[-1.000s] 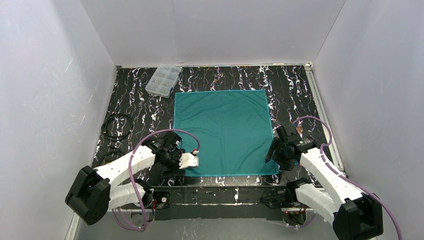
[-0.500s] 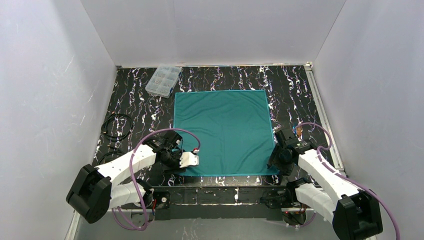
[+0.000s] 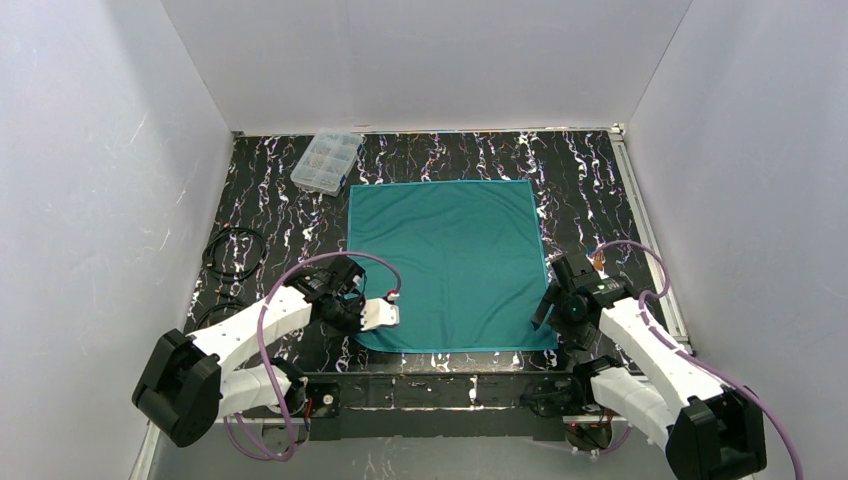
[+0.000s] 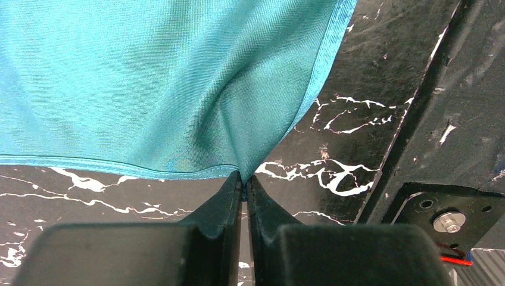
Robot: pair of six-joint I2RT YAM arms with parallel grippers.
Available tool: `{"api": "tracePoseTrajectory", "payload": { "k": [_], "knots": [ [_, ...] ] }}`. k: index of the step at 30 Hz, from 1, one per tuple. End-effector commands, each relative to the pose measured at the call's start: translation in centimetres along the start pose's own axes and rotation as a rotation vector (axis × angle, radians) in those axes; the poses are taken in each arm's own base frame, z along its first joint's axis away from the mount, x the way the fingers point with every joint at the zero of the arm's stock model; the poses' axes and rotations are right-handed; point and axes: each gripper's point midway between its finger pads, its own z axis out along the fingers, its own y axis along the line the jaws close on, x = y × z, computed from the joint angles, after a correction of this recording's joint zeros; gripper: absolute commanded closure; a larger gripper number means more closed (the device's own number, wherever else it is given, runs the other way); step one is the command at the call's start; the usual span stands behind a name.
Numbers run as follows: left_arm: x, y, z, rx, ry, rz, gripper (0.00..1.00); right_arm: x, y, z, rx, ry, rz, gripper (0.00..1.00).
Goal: Fold the napkin into a case and place the utensils inside
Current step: Pick up the flattened napkin from the center of the board.
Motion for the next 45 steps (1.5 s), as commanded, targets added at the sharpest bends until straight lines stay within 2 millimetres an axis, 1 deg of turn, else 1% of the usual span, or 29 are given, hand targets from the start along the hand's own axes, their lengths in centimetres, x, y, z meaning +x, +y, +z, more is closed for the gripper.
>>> {"api": "tracePoseTrajectory", "payload": {
  "k": [1, 3, 5, 10, 18, 22, 26, 32, 39, 42, 45],
  "knots": [
    [-0.9, 0.0, -0.9, 0.009, -0.025, -0.012, 1.0, -1.6, -0.5, -2.5, 0.03, -0.077, 0.001, 0.17],
    [-1.2, 0.1, -1.1, 0.009, -0.032, -0.024, 1.0, -0.8, -0.3, -2.3, 0.022, -0.037, 0.018, 0.2],
    [-1.6, 0.0, -1.3, 0.022, -0.04, -0.039, 1.0, -0.4, -0.4, -1.9, 0.033, -0.027, 0.05, 0.21],
    [-2.2, -0.6, -1.6, 0.068, -0.05, -0.074, 1.0, -0.7, -0.3, -1.9, 0.031, -0.049, 0.071, 0.23],
    [-2.2, -0.3, -1.9, 0.063, -0.036, -0.081, 1.0, -0.3, -0.6, -2.0, 0.059, -0.047, 0.138, 0.24],
    [-1.7, 0.1, -2.0, 0.035, -0.01, -0.082, 1.0, 0.1, 0.0, -1.6, 0.04, -0.048, 0.169, 0.24],
    [-0.6, 0.4, -2.1, 0.004, 0.044, -0.105, 1.0, 0.1, 0.6, -1.4, 0.029, -0.065, 0.177, 0.23],
    [0.8, 0.9, -2.3, -0.033, 0.085, -0.159, 1.0, 1.3, 1.0, -0.3, 0.055, -0.045, 0.135, 0.21],
    [0.4, 1.0, -2.7, -0.037, 0.067, -0.192, 1.0, 1.8, 1.3, 0.3, 0.037, -0.072, 0.135, 0.2],
    [0.4, 1.3, -2.8, -0.046, 0.072, -0.19, 1.0, 2.1, 1.5, 1.1, 0.029, -0.083, 0.148, 0.21],
    [0.3, 1.4, -2.9, -0.048, 0.072, -0.19, 1.0, 2.2, 1.7, 1.8, 0.03, -0.087, 0.149, 0.28]
  ]
}}
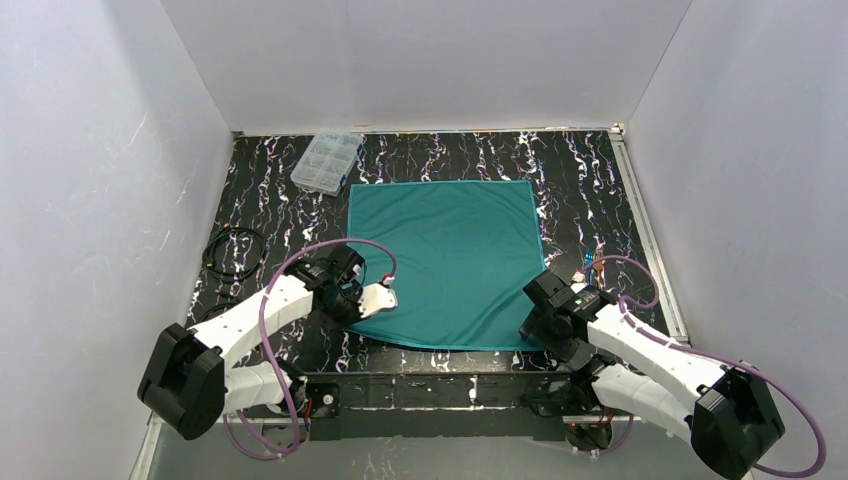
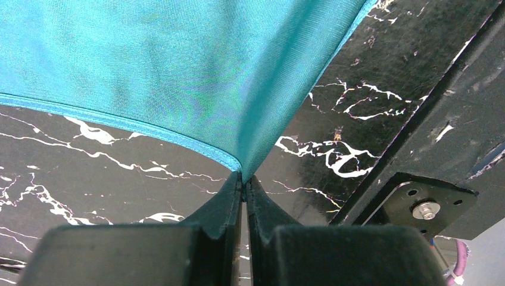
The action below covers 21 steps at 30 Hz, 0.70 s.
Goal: Fold the napkin into a case and place the utensils inside
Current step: Pick up the flattened napkin from the center of the board.
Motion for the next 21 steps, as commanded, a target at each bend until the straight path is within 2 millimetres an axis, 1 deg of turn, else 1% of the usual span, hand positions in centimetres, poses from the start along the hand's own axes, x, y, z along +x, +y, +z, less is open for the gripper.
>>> {"api": "tracePoseTrajectory", "payload": {
  "k": [1, 4, 7, 12, 13, 18, 21],
  "knots": [
    [-0.2, 0.3, -1.0, -0.016, -0.001, -0.013, 1.0, -0.5, 0.4, 0.9, 0.001, -0.05, 0.046, 0.31],
    [-0.3, 0.3, -1.1, -0.015, -0.007, -0.011, 1.0, -0.9, 0.4, 0.8, -0.005, -0.074, 0.044, 0.5],
    [-0.7, 0.3, -1.4, -0.009, -0.02, -0.012, 1.0, -1.7, 0.5, 0.1, -0.016, -0.112, 0.047, 0.71],
    [-2.1, 0.1, -2.5, 0.011, -0.068, -0.022, 1.0, -3.3, 0.9, -1.5, -0.014, -0.17, -0.009, 0.96],
    [-2.2, 0.0, -2.7, 0.02, -0.076, -0.024, 1.0, -3.7, 1.2, -2.0, -0.016, -0.181, -0.026, 0.99],
    [-2.9, -1.4, -4.1, 0.079, -0.118, -0.02, 1.0, -5.3, 2.2, -4.9, -0.005, -0.212, -0.118, 0.99],
    [-2.6, -2.4, -4.3, 0.11, -0.127, -0.021, 1.0, -5.0, 1.8, -6.2, 0.003, -0.187, -0.15, 0.99]
  ]
}}
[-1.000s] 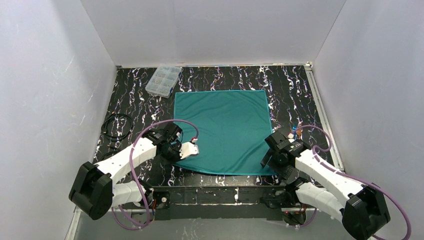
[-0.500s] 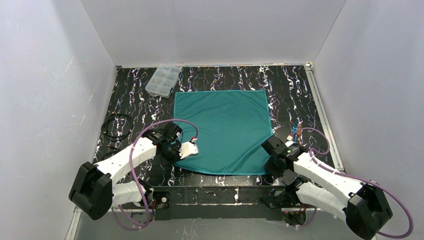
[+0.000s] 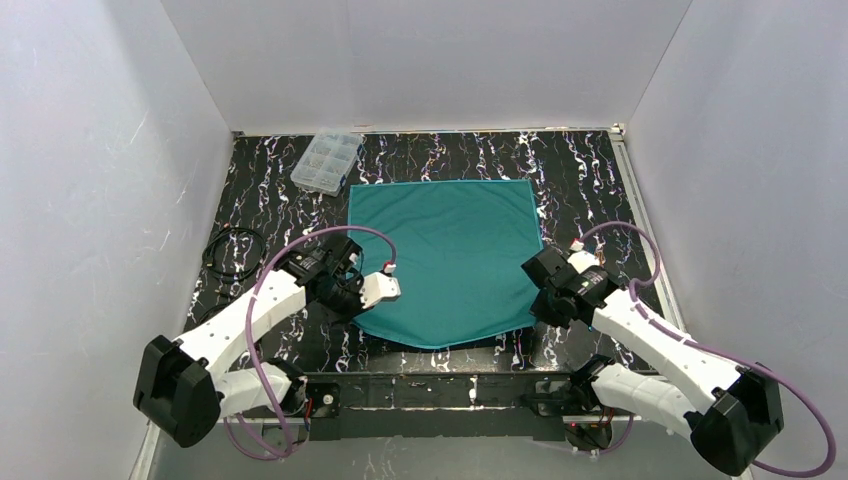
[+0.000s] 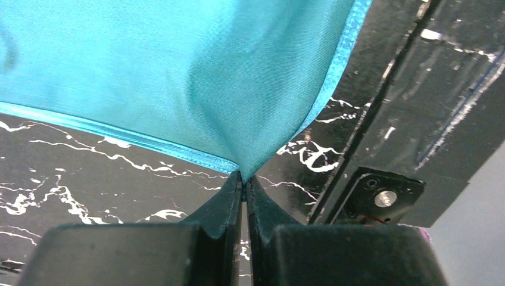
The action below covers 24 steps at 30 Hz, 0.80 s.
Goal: Fold the napkin into a case and place the utensils inside
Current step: Pick up the flattened napkin from the center of the board, then fold and flatten the napkin at the center of the board.
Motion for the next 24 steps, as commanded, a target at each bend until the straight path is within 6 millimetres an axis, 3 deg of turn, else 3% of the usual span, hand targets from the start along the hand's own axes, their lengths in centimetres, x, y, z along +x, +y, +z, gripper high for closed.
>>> {"api": "tracePoseTrajectory", "payload": {
  "k": [1, 7, 13, 24],
  "knots": [
    [0.4, -2.7, -1.1, 0.094, -0.024, -0.02, 1.0, -0.8, -1.2, -2.4, 0.038, -0.008, -0.081, 0.99],
    [1.9, -5.0, -1.6, 0.147, -0.023, -0.027, 1.0, 1.1, -3.0, -4.0, 0.043, 0.089, -0.109, 0.99],
    [2.9, -6.0, -2.8, 0.135, -0.02, -0.017, 1.0, 0.3, -2.5, -5.6, 0.039, 0.095, -0.164, 0.99],
    [-2.0, 2.4, -3.2, -0.153, -0.049, -0.16, 1.0, -6.6, 5.4, -6.2, -0.021, -0.103, -0.267, 0.99]
  ]
}}
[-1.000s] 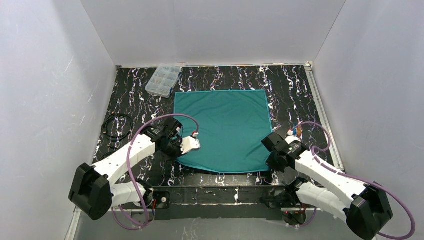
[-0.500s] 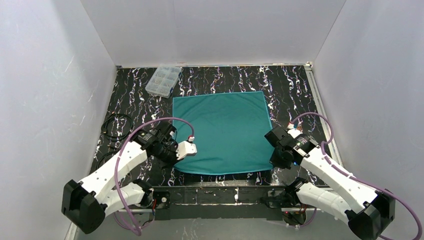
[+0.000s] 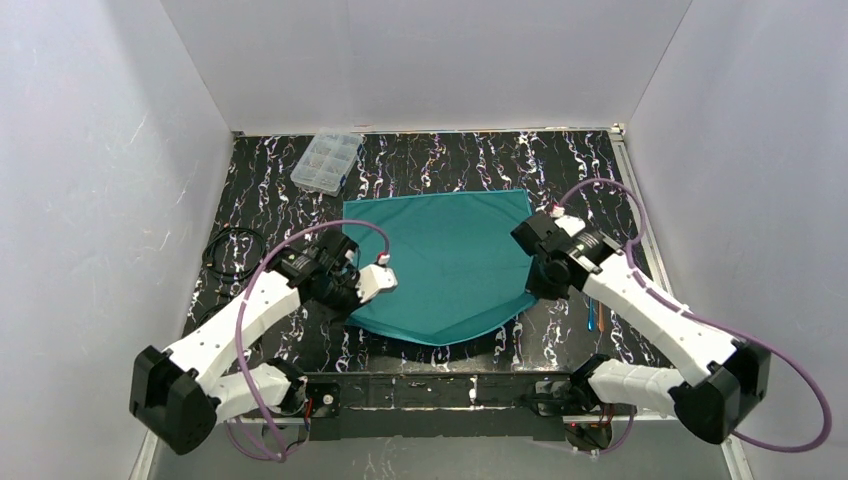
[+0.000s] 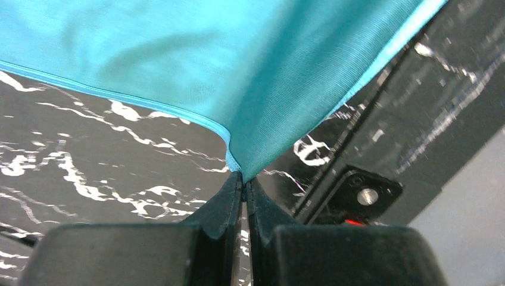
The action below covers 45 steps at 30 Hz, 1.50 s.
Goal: Fold the napkin into a case and place the utensils inside
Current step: Fold and flatten the napkin at the center of the board.
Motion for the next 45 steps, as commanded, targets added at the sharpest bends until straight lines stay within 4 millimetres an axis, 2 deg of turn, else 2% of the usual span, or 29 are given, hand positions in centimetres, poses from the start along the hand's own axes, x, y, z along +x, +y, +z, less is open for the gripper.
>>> {"api": "tracePoseTrajectory", "payload": {
  "k": [1, 7, 12, 19, 27, 34, 39, 45],
  "knots": [
    [-3.3, 4.2, -1.1, -0.164, -0.052, -0.07, 1.0, -4.4, 2.5, -0.2, -0.006, -0.135, -0.054, 0.99],
    [-4.8, 8.4, -2.1, -0.296, -0.077, -0.13, 1.0, -7.5, 5.0, 0.9, -0.007, -0.211, -0.057, 0.99],
    [-4.7, 11.3, -2.7, -0.383, -0.053, -0.143, 1.0, -10.4, 6.1, 2.3, -0.023, -0.255, -0.002, 0.99],
    [-6.3, 14.2, -2.6, -0.432, -0.061, -0.163, 1.0, -13.9, 7.3, 3.7, -0.021, -0.291, 0.028, 0.99],
    [-7.5, 16.5, -1.7, -0.474, -0.05, -0.202, 1.0, -15.6, 7.3, 5.4, -0.003, -0.296, 0.054, 0.99],
    [-6.6, 18.7, -1.5, -0.541, -0.016, -0.218, 1.0, -16.8, 6.0, 7.6, 0.034, -0.29, 0.071, 0.99],
    [-6.8, 20.0, -1.5, -0.567, -0.027, -0.232, 1.0, -17.6, 7.1, 8.6, 0.018, -0.285, 0.066, 0.99],
    [-7.7, 20.9, -1.3, -0.58, -0.048, -0.261, 1.0, -19.0, 8.1, 8.6, -0.005, -0.312, 0.076, 0.99]
  ]
}}
